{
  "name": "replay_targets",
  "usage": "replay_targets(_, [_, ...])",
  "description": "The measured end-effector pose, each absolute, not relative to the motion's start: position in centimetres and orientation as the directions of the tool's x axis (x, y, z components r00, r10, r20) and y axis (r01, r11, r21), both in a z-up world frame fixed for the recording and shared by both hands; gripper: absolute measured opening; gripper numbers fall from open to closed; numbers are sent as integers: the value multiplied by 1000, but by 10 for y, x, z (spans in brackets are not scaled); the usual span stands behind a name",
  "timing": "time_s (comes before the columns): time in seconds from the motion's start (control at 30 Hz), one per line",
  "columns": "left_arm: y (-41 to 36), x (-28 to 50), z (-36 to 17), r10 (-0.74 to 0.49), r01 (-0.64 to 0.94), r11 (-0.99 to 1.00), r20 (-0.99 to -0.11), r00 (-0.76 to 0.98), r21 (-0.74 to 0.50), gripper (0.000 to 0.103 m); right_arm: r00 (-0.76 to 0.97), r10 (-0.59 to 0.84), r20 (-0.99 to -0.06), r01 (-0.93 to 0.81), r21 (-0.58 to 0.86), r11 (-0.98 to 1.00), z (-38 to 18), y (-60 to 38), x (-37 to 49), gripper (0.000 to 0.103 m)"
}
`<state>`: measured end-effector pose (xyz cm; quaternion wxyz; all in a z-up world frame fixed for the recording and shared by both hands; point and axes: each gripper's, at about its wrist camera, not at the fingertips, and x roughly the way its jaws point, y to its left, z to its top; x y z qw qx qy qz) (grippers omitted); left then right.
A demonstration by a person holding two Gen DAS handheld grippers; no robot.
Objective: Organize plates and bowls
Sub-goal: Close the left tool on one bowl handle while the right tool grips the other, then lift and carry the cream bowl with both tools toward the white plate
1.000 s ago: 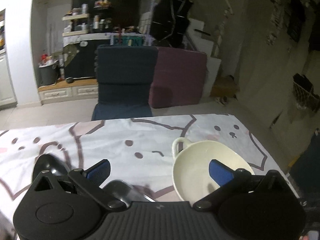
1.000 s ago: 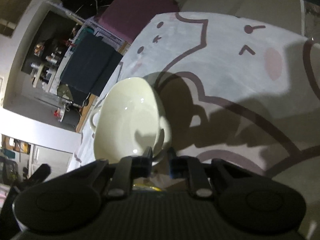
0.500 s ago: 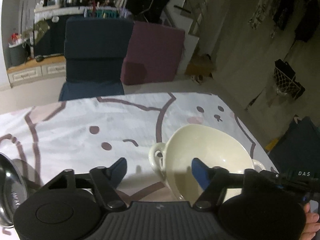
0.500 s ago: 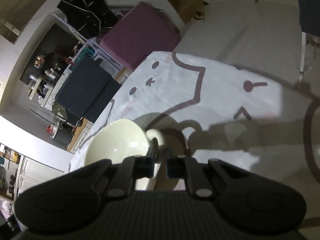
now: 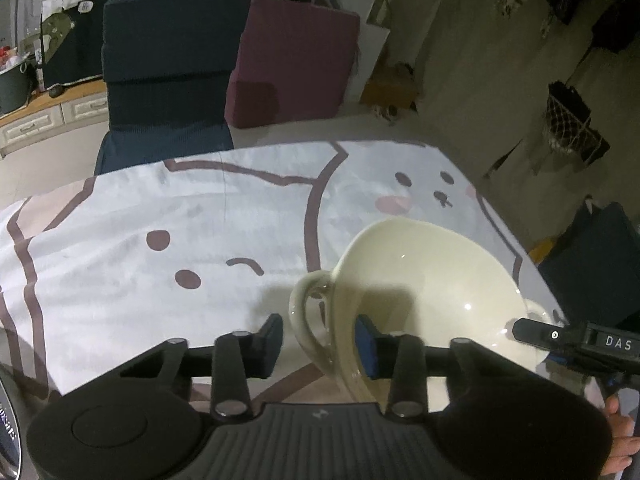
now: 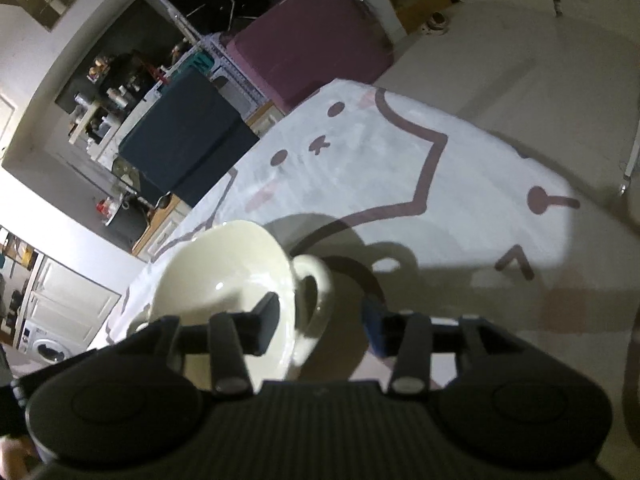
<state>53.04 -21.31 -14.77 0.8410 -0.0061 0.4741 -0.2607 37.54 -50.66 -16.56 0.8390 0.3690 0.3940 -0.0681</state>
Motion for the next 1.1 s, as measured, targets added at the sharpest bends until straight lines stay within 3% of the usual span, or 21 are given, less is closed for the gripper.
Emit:
replay_targets(0.1, [-213, 537, -152, -448, 433, 860, -804, 391, -269, 27, 672, 183, -717, 405, 563, 720, -167, -508, 380, 35])
replay_targets(0.3, [-217, 546, -154, -455, 445, 852, -810, 369, -276, 26, 664, 175, -727, 390, 537, 748, -165, -507, 388, 29])
replay_targets(0.8, [-220, 555, -159, -473, 418, 853, -803, 362, -314, 26, 648, 179, -740, 392, 526, 755, -166, -502, 397, 25])
replay_targets(1.1, [-217, 542, -155, -483, 407, 851, -799, 358, -331, 24, 629, 132, -766, 371, 445, 815, -159, -493, 399, 27])
